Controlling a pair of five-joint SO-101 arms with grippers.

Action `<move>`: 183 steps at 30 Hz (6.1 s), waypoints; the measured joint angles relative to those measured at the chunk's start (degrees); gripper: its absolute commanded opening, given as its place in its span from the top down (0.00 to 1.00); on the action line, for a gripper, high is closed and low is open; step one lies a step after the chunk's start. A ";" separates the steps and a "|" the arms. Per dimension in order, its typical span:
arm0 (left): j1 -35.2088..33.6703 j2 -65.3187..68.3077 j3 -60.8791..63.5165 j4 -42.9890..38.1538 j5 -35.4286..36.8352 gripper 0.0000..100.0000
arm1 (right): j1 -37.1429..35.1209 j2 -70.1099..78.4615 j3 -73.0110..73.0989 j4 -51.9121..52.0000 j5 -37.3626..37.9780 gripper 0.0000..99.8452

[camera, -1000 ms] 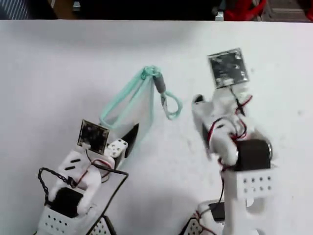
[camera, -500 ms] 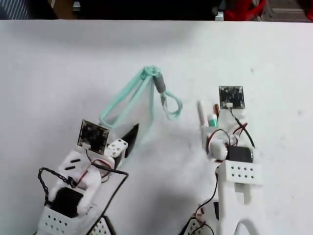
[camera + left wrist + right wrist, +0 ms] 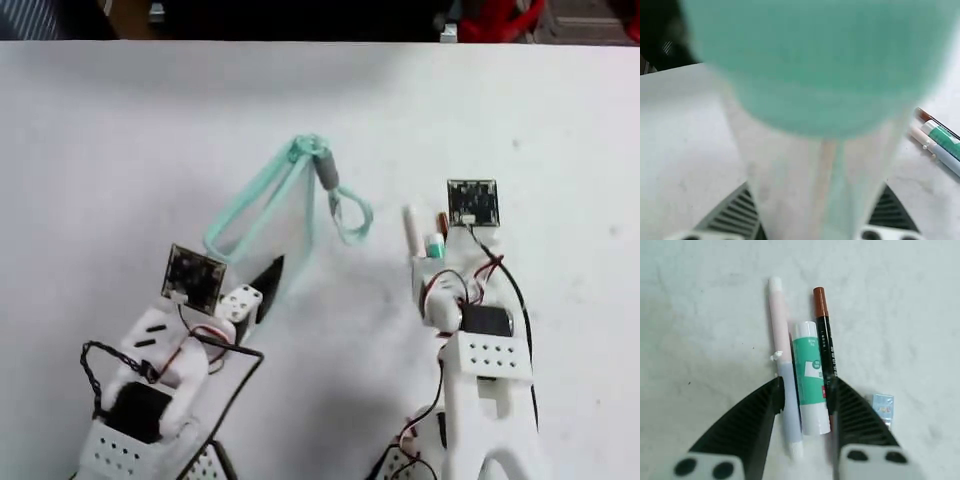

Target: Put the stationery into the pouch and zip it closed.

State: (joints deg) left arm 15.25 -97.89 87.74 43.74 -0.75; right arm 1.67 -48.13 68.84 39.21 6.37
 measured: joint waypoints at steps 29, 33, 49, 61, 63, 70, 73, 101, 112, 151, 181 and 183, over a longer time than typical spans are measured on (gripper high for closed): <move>0.00 0.00 0.00 0.00 0.00 0.79 | 3.52 0.00 0.00 -1.14 0.00 1.00; 0.00 0.00 0.00 0.00 0.00 0.79 | 3.60 0.00 0.00 -1.32 0.00 0.88; 0.00 0.00 0.00 0.00 0.00 0.79 | 3.52 0.00 0.00 -1.32 0.00 0.88; 0.00 0.00 0.00 0.00 0.00 0.79 | 3.52 0.00 0.00 -1.32 0.00 0.88; 0.00 0.00 0.00 0.00 0.00 0.79 | 3.52 0.00 0.00 -1.32 0.00 0.88; 0.00 0.00 0.00 0.00 0.00 0.79 | 3.52 0.00 0.00 -1.32 0.00 0.77; 0.00 0.00 0.00 0.00 0.00 0.79 | 3.52 0.00 0.00 -1.32 0.00 0.70; 0.00 0.00 0.00 0.00 0.00 0.79 | 3.52 0.00 0.35 -1.41 -0.79 0.77; 0.00 0.00 0.00 0.00 0.00 0.79 | 3.52 0.00 0.35 -1.41 -0.79 0.72; 0.00 0.00 0.00 0.00 0.00 0.79 | 3.52 0.00 0.35 -1.41 -1.05 0.72; 0.00 0.00 0.00 0.00 0.00 0.79 | 3.52 0.00 0.35 -1.41 -1.05 0.72; 0.00 0.00 0.00 0.00 0.00 0.79 | 3.52 0.00 0.35 -1.41 -1.05 0.72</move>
State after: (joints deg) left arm 15.25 -97.89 87.74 43.74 -0.75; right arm 5.19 -48.13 69.19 37.80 5.32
